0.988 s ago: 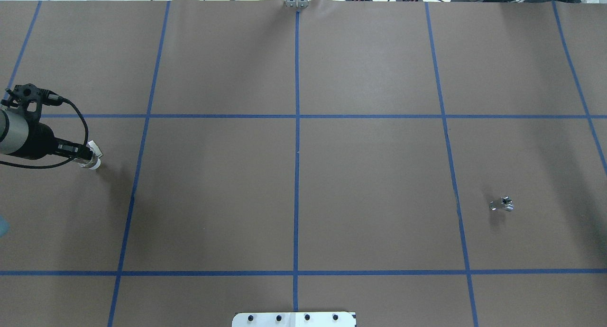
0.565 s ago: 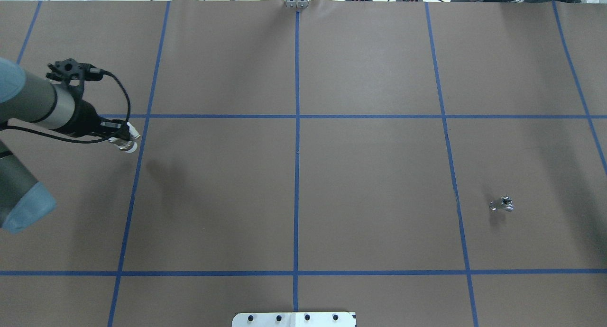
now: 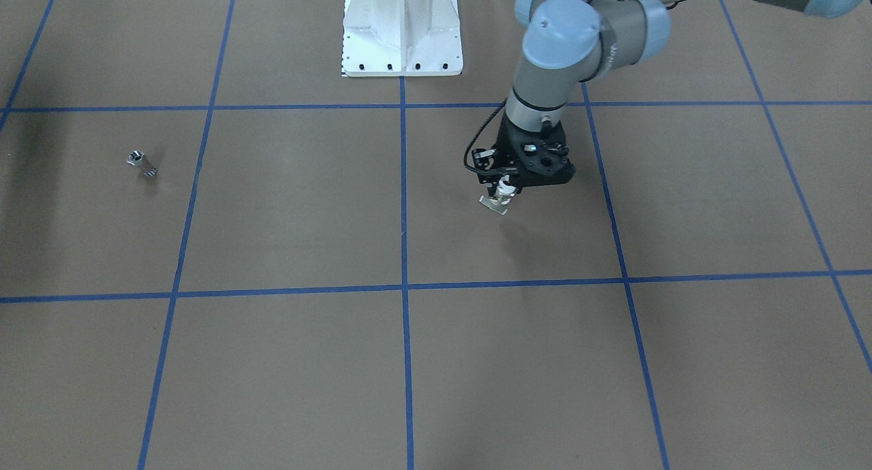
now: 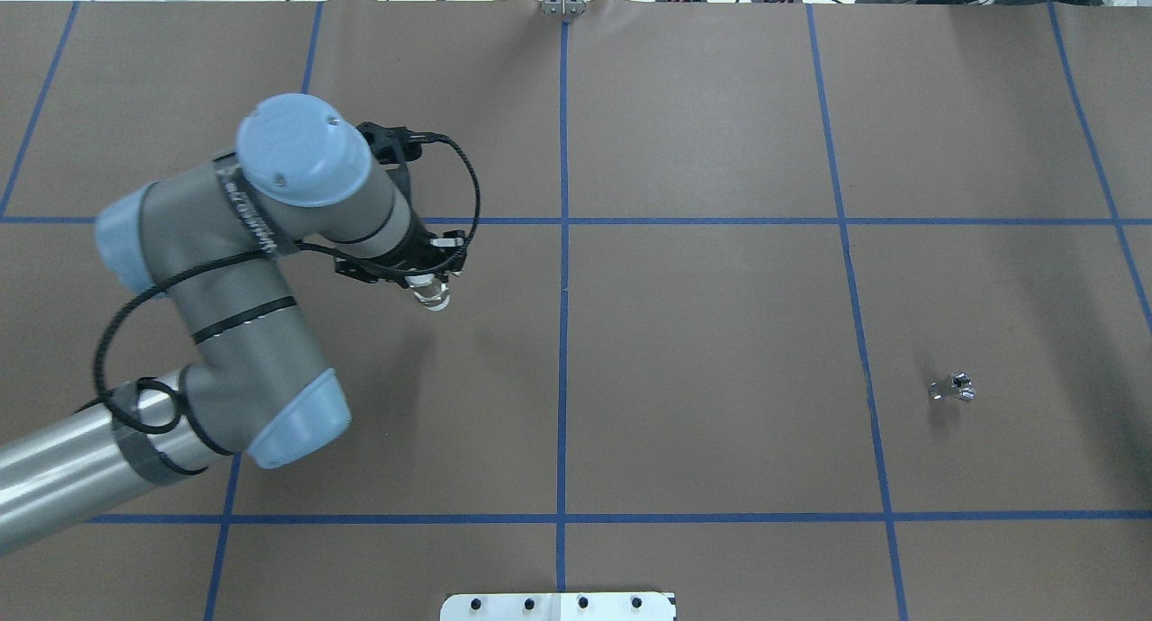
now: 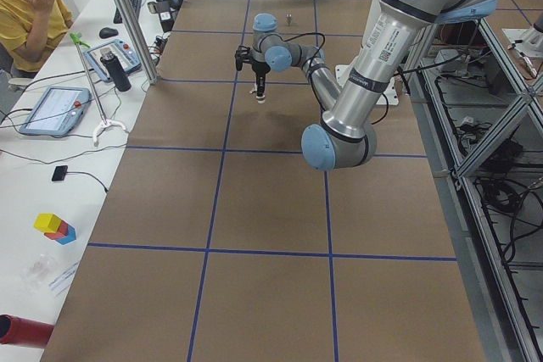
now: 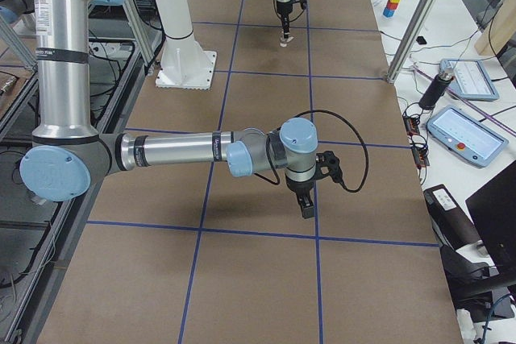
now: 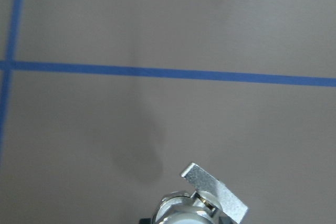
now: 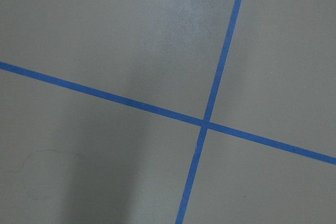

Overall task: Assemble PPR valve and pipe with both arms
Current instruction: 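Carry the valve with the left gripper to the table center, lower upright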

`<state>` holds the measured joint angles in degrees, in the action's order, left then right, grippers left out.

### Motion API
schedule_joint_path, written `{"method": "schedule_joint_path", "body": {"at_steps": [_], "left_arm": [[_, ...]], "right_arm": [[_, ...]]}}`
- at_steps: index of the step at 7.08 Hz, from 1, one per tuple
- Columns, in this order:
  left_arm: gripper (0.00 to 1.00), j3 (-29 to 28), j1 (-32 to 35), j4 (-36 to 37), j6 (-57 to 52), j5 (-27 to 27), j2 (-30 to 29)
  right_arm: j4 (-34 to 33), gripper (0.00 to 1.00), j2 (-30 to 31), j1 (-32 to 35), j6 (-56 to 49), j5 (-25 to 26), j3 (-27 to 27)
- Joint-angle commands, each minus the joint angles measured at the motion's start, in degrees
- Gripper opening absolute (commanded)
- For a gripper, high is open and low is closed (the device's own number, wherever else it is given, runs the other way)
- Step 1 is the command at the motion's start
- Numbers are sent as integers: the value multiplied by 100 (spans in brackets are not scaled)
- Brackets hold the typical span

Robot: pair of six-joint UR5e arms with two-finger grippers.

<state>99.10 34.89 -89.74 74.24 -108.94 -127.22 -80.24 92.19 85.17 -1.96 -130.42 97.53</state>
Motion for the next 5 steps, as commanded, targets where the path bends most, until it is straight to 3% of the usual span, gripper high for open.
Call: {"method": "schedule_joint_path", "body": {"at_steps": [1, 2, 3, 5], "left_arm": [[0, -1307, -350, 28, 852, 397, -1335], [0, -1706, -386, -60, 925, 408, -1654], [0, -1754, -491, -87, 926, 417, -1623], [17, -1868, -553, -183, 908, 417, -1622]], "right_arm": [[0, 100, 0, 9, 3, -1, 3], [0, 100, 0, 9, 3, -1, 3], [0, 100, 0, 0, 3, -1, 3], [0, 100, 0, 0, 3, -1, 3]]}}
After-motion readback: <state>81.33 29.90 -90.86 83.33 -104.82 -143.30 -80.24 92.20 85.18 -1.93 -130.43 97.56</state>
